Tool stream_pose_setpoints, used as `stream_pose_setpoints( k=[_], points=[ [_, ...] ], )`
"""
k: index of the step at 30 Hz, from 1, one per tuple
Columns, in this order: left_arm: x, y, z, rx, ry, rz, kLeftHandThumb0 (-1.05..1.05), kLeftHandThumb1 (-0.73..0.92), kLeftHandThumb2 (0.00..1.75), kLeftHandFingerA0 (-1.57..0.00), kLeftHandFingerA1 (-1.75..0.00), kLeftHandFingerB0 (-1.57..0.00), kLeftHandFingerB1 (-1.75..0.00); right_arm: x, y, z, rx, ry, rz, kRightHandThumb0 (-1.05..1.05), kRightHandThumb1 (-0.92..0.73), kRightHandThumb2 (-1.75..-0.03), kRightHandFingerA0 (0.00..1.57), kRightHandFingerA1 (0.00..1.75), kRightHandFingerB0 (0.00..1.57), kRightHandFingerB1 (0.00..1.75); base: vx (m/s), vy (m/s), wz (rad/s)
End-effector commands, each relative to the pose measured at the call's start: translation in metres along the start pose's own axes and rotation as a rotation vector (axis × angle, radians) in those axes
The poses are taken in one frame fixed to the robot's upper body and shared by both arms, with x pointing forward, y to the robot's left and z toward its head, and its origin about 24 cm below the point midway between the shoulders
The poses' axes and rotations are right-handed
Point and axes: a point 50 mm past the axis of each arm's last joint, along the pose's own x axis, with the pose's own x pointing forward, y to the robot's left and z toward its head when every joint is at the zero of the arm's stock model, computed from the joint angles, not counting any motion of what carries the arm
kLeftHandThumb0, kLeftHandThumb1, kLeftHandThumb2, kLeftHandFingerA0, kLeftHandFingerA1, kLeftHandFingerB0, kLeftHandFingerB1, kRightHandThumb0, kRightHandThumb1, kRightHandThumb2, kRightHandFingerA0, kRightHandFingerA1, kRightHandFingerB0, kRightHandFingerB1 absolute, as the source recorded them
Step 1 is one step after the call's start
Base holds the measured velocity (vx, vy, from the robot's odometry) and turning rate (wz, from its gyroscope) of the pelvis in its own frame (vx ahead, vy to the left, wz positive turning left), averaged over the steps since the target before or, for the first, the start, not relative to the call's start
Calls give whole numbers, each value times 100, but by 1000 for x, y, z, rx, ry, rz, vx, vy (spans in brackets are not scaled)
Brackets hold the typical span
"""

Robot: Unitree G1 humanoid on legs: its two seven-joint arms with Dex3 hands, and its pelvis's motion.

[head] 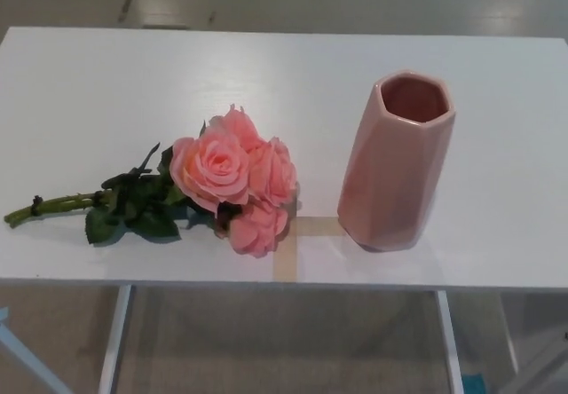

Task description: Use the left hand to pick up the rose and then lift and insert it into the pink vase.

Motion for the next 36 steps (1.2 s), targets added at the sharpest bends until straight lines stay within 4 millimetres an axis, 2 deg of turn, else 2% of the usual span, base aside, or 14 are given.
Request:
stream_pose_setpoints(
  k=[1, 4, 5, 7, 11, 12, 13, 16, 20, 25, 26, 27, 35, 36],
  points=[
    [-2, 2, -4, -33, -5, -11, -44, 46, 71, -51, -49, -34, -43, -1, -4, -2, 14, -14, -19, -22, -66, -59, 60, 49, 53, 46, 0, 0, 0],
    [-2, 2, -5, -44, -6, -15, -44, 46, 70, -51, -49, -32, -42, -1, -4, -3, 18, -13, -20, -22, -66, -59, 60, 49, 53, 46, 0, 0, 0],
    [-2, 0, -4, -52, -18, -30, -39, 55, 58, -48, -39, -29, -32, -1, -3, -3, 19, -11, -19, -22, -66, -59, 60, 49, 53, 46, 0, 0, 0],
    [-3, -3, -3, -53, -41, -62, -49, 44, 67, -24, -41, -14, -35, -1, -3, -3, 18, -11, -18, -22, -66, -59, 60, 49, 53, 46, 0, 0, 0],
    [-4, -5, -1, -47, -78, -128, -50, 42, 65, -17, -38, -9, -32, -1, -2, -3, 20, -16, -18, -22, -66, -59, 60, 49, 53, 46, 0, 0, 0],
    [-9, -5, 0, -9, -126, -205, -45, 45, 55, -6, -27, -4, -22, -2, -2, -3, 16, -20, -18, -22, -66, -59, 60, 49, 53, 46, 0, 0, 0],
    [-13, -3, 3, 20, -176, -269, -49, 33, 71, 0, -20, 0, -18, -2, -1, -2, 11, -27, -17, -22, -66, -59, 60, 49, 53, 46, 0, 0, 0],
    [-34, 5, 18, 113, -358, -360, -49, 33, 70, 0, -15, 0, -15, -1, 9, 7, 1, -80, 0, -23, -66, -59, 60, 49, 53, 46, 0, 0, 0],
    [-46, 5, 23, 148, -414, -363, -49, 33, 70, 0, -15, 0, -15, -2, 13, 12, -4, -114, 10, -23, -66, -59, 60, 49, 53, 46, 0, 0, 0],
    [-92, 2, 42, 303, -608, -372, -50, 34, 72, 0, -16, 0, -15, -6, 15, 18, 1, -207, 41, -24, -65, -59, 58, 50, 54, 47, 0, 0, 0],
    [-102, 2, 45, 334, -642, -382, -64, 33, 62, -3, -16, -2, -22, -8, 14, 15, -6, -205, 41, -19, -66, -59, 57, 52, 52, 48, 0, 0, 0],
    [-115, 1, 48, 367, -682, -403, -54, 35, 74, 0, -15, 0, -16, -8, 12, 10, -11, -192, 34, -24, -65, -59, 59, 50, 53, 47, 0, 0, 0],
    [-155, 1, 66, 456, -804, -474, -51, 34, 73, 0, -17, 0, -17, -5, 12, 10, -15, -154, 23, -24, -65, -59, 58, 49, 53, 46, 0, 0, 0],
    [-168, 1, 72, 450, -885, -499, -53, 34, 74, 0, -17, 0, -18, -5, 13, 15, -31, -172, 24, -24, -65, -59, 58, 49, 53, 46, 0, 0, 0]
  ],
)
